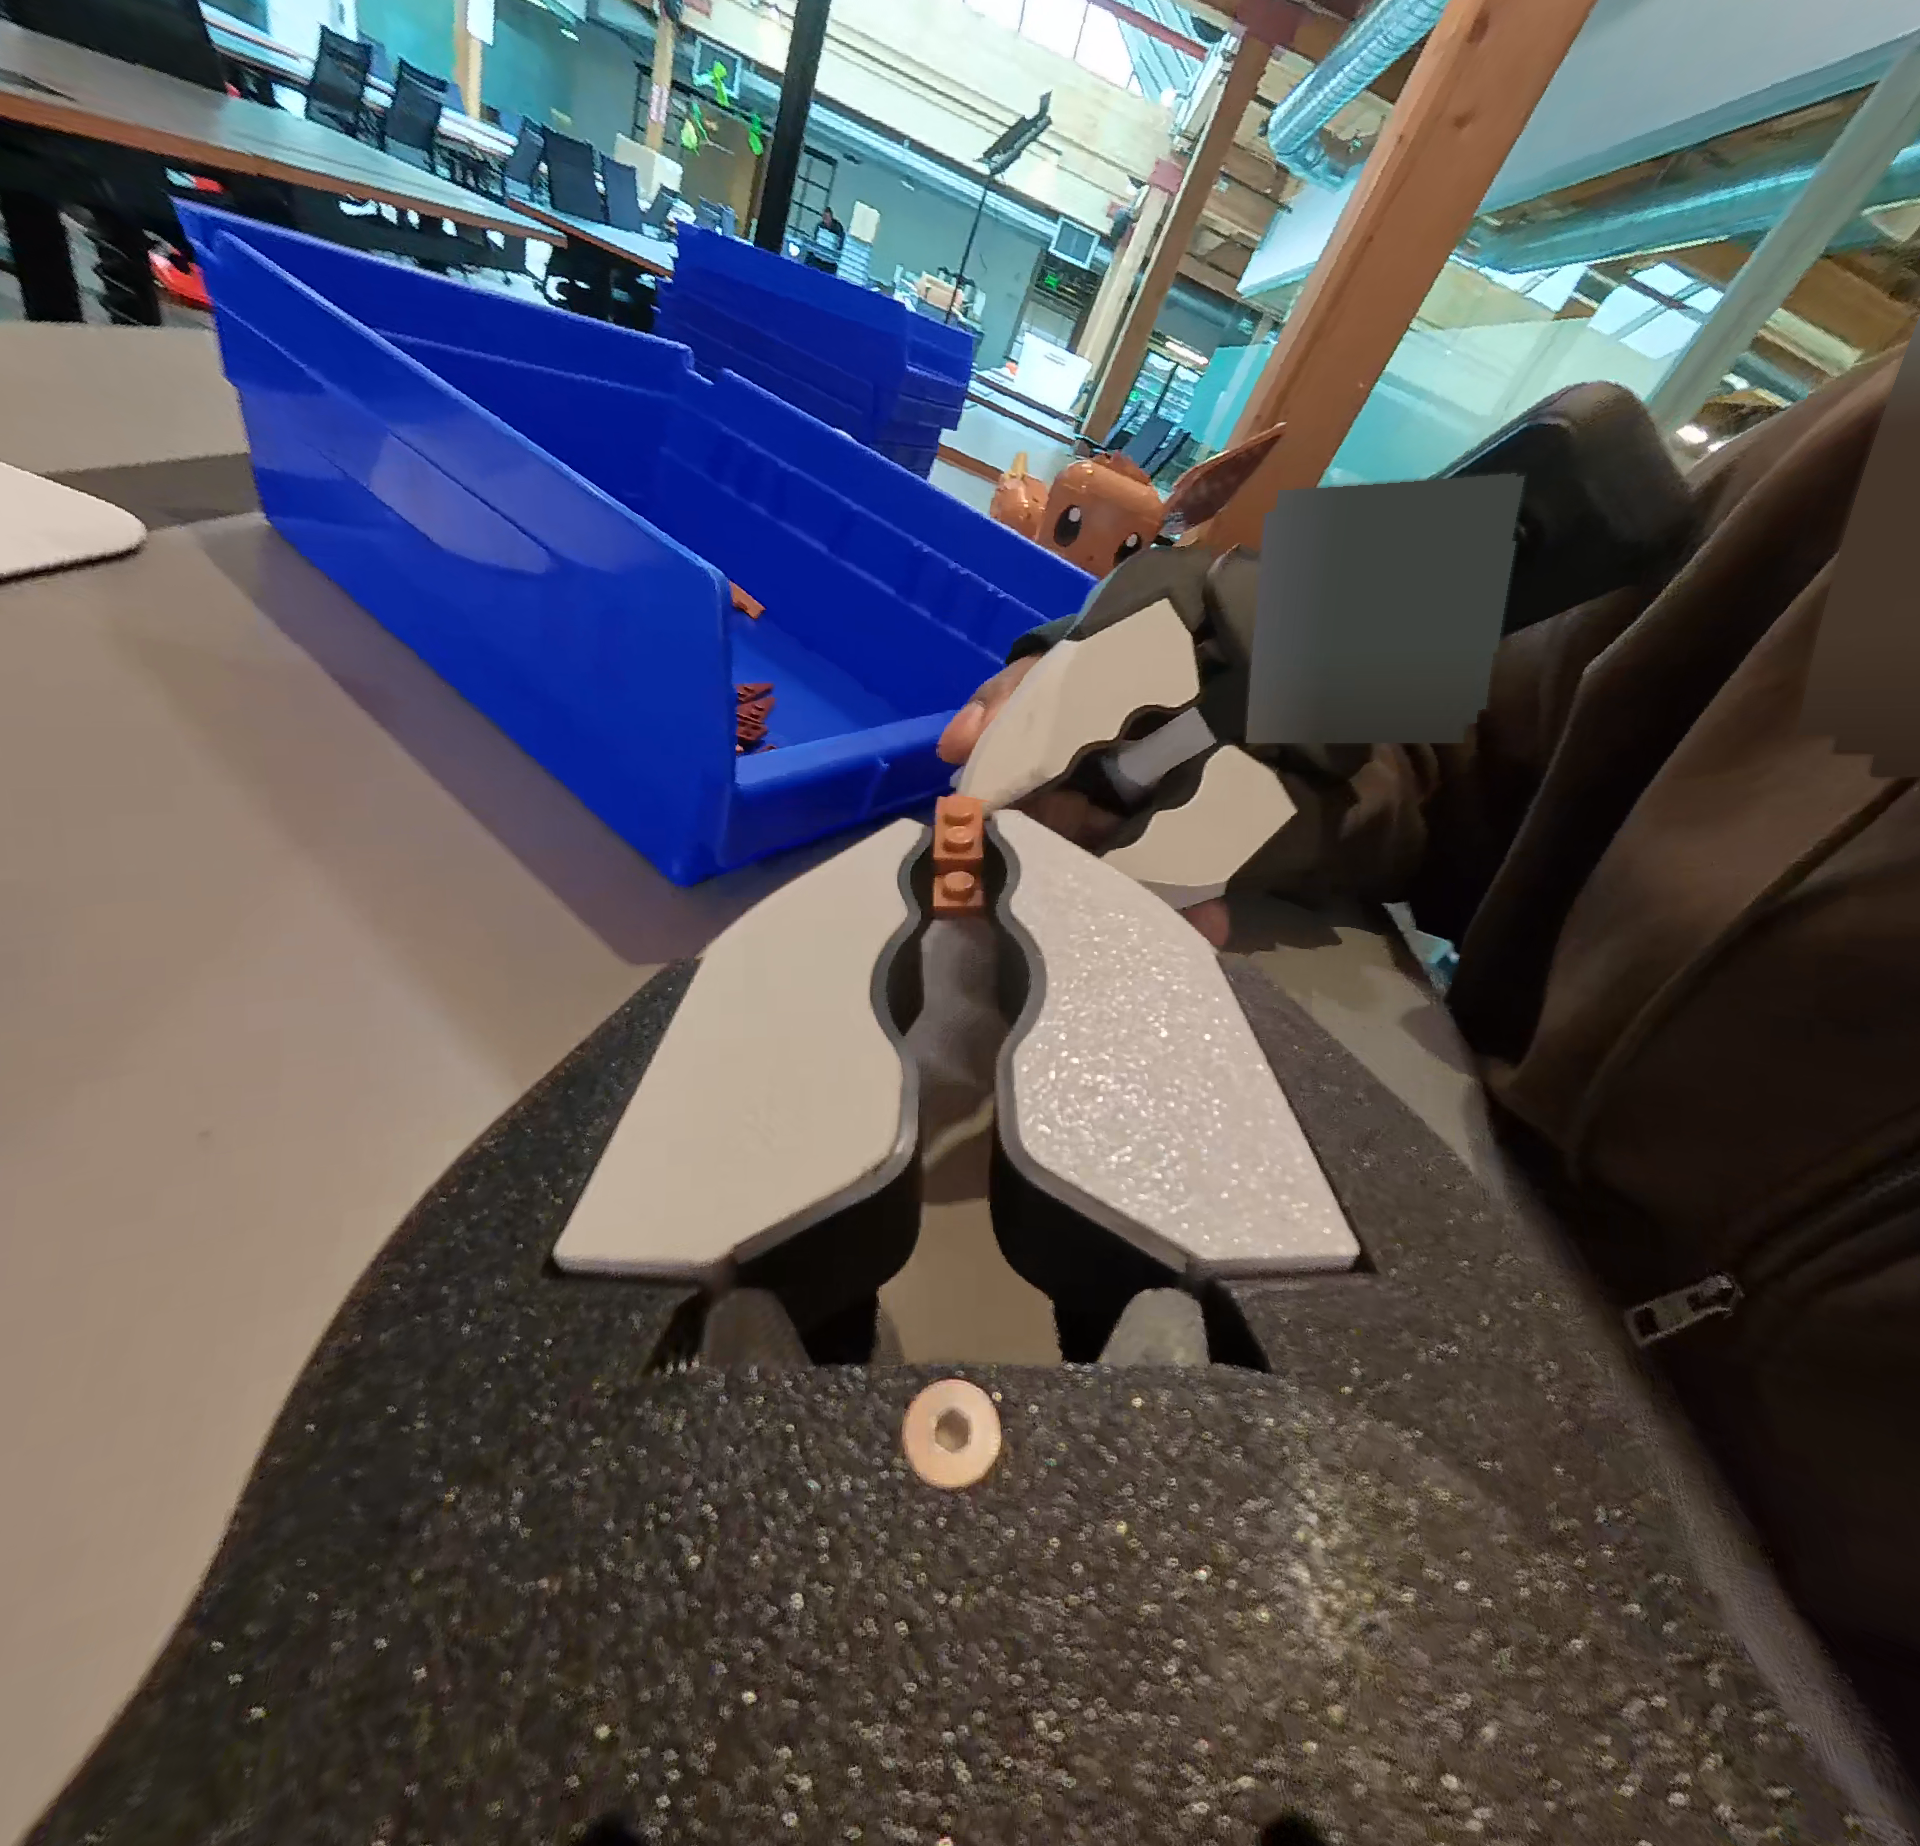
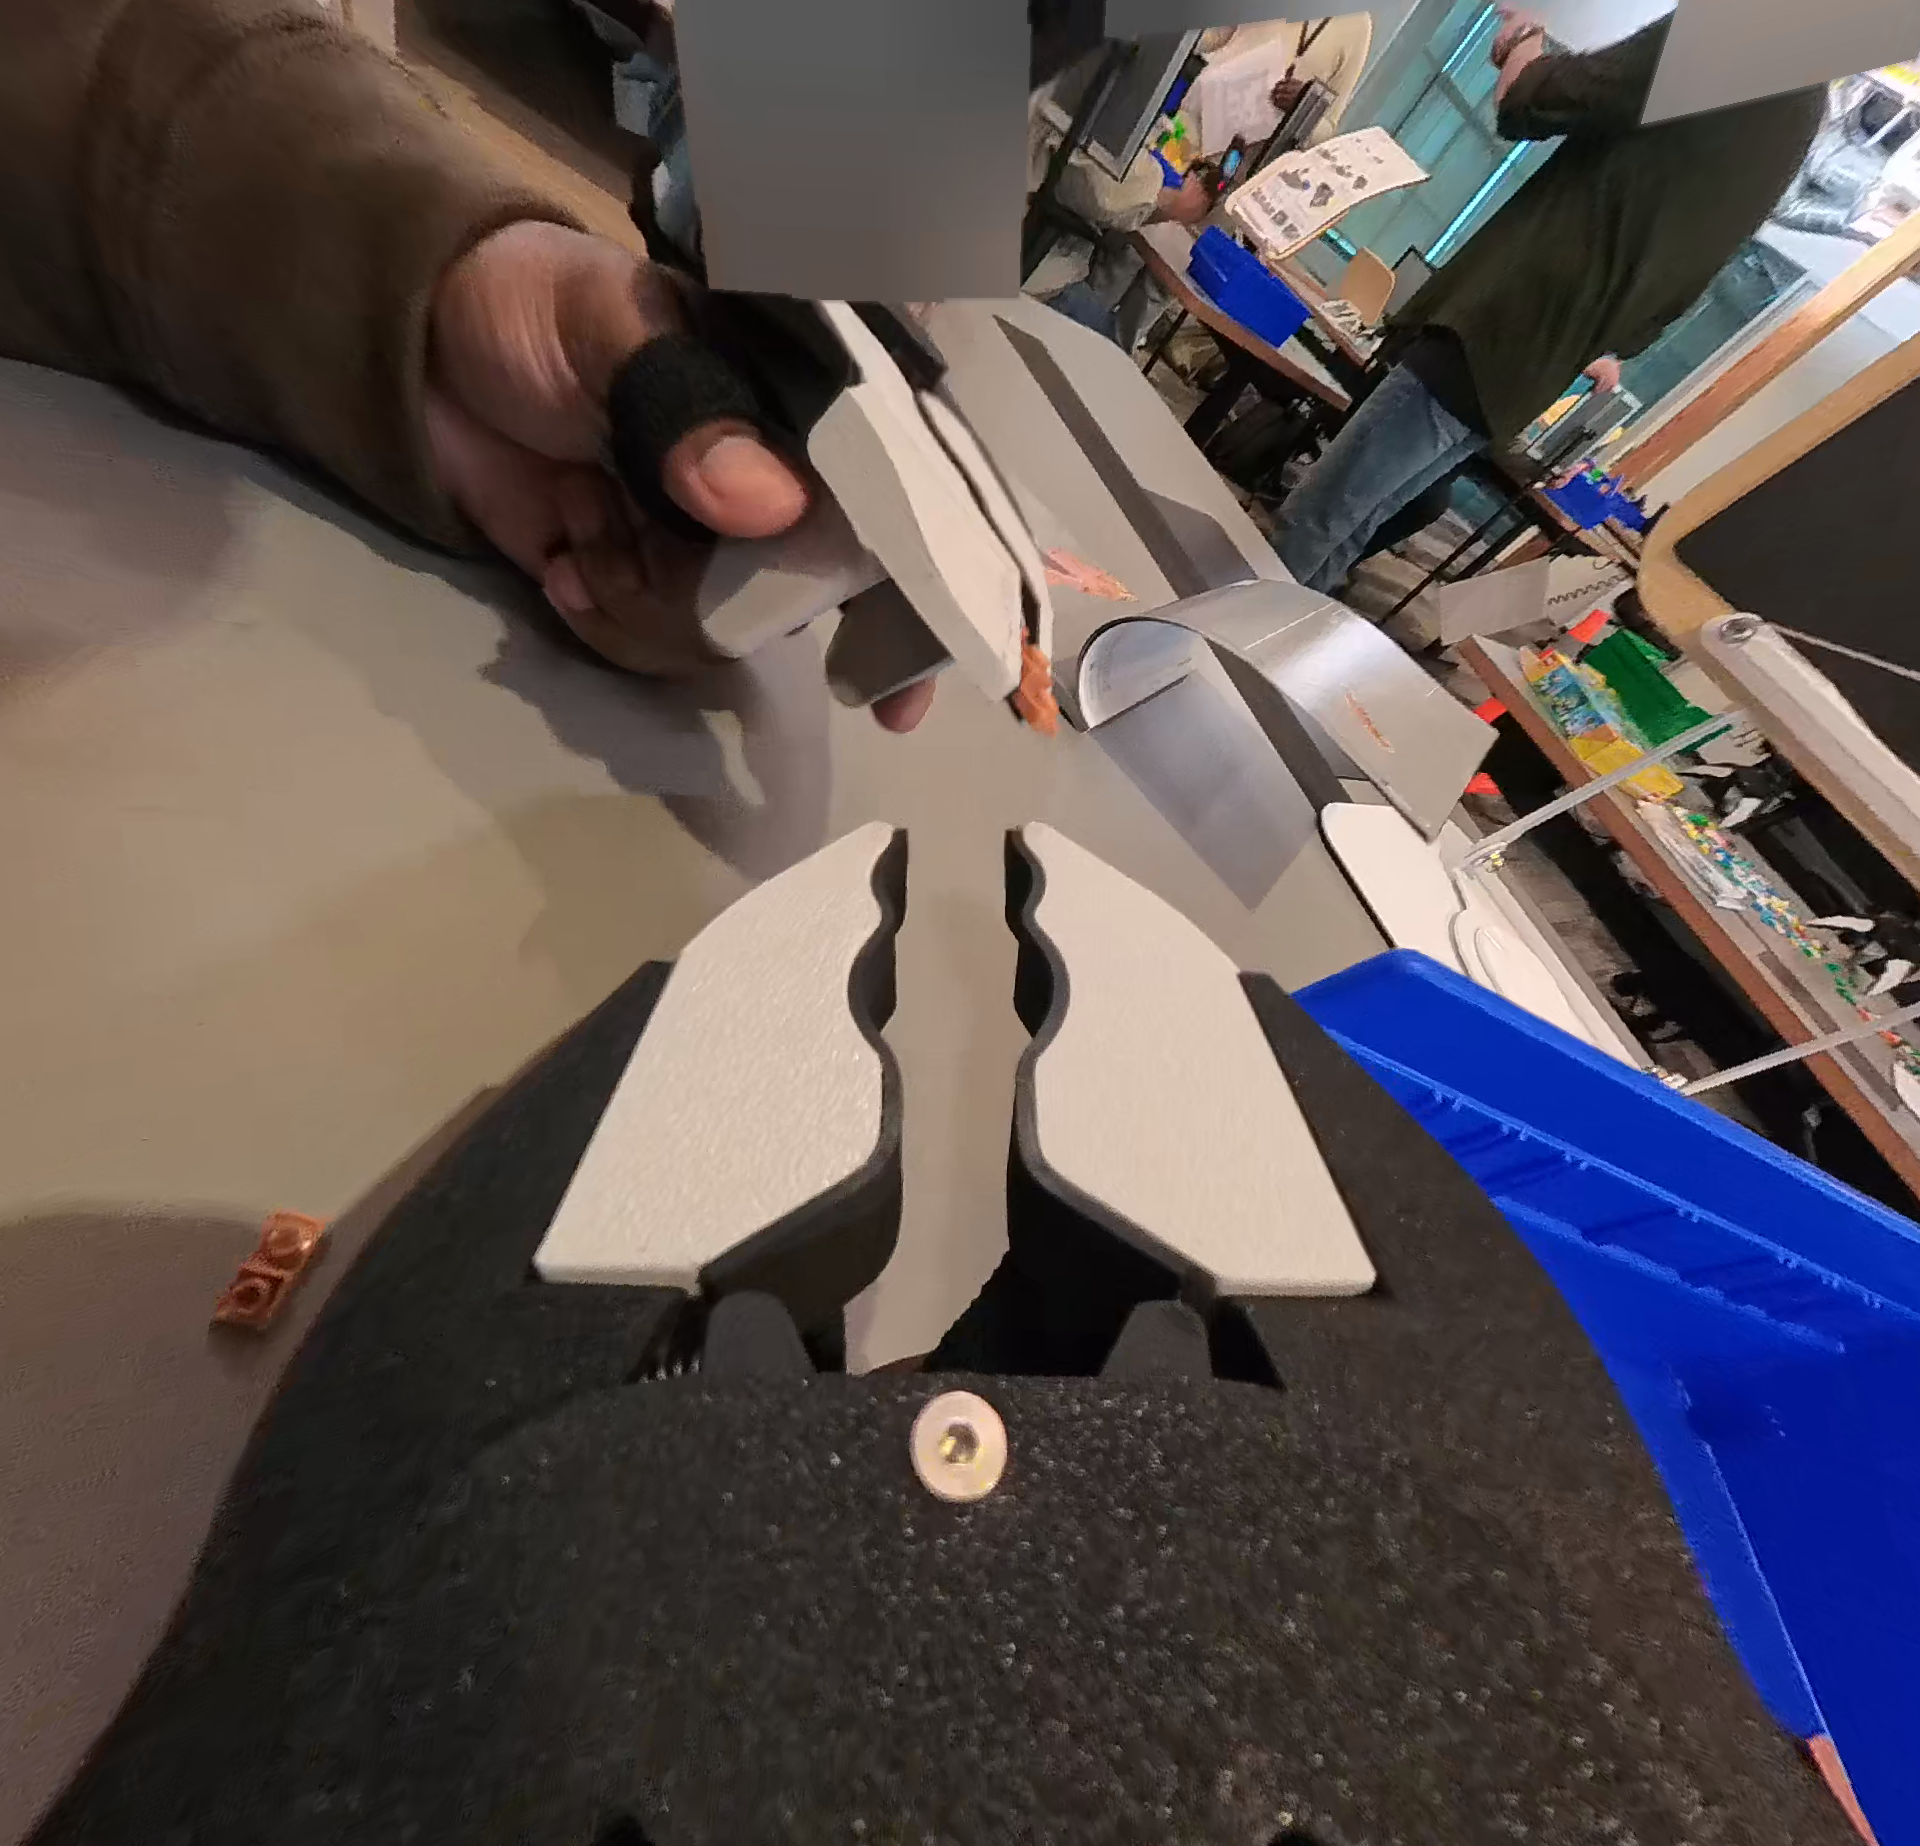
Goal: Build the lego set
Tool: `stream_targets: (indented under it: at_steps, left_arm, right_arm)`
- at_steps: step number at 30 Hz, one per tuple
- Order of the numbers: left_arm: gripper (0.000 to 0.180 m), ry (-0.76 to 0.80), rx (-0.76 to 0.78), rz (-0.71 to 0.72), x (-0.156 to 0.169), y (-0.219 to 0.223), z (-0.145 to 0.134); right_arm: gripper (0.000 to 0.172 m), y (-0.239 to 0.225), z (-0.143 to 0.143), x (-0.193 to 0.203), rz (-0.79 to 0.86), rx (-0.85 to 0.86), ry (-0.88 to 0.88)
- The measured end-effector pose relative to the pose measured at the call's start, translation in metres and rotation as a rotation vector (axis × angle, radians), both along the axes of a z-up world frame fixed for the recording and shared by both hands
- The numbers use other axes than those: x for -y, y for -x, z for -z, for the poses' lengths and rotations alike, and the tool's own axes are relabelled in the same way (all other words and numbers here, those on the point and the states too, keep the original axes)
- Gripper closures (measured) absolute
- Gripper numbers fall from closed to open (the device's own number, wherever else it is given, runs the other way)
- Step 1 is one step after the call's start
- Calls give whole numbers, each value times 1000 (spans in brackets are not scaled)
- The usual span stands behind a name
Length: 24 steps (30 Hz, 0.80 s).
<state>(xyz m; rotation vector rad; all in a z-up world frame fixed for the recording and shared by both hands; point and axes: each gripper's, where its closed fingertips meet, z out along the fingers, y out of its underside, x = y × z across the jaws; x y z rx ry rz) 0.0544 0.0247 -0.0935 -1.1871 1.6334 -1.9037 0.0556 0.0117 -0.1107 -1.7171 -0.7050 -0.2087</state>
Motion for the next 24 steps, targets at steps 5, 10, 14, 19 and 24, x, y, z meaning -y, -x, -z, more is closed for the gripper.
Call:
stream_targets:
  at_steps: [5, 10, 14, 19, 24]
  left_arm:
    - [173, -81, 64, -61, -12, 0, -2]
    - [172, -154, 99, -98, -20, 0, -2]
    - [173, -243, 100, -108, -21, -1, 3]
    - [173, -320, 92, -87, -12, -1, 9]
    - [173, -399, 87, -49, -2, 0, 17]
  right_arm:
    - [156, 4, 12, 20, -97, -8, 150]
    - [156, 5, 34, 54, -210, 43, 329]
    - [155, 6, 45, 74, -279, 33, 423]
    - [151, 17, 55, 87, -349, 31, 483]
    - [148, 29, 64, 89, -379, 70, 497]
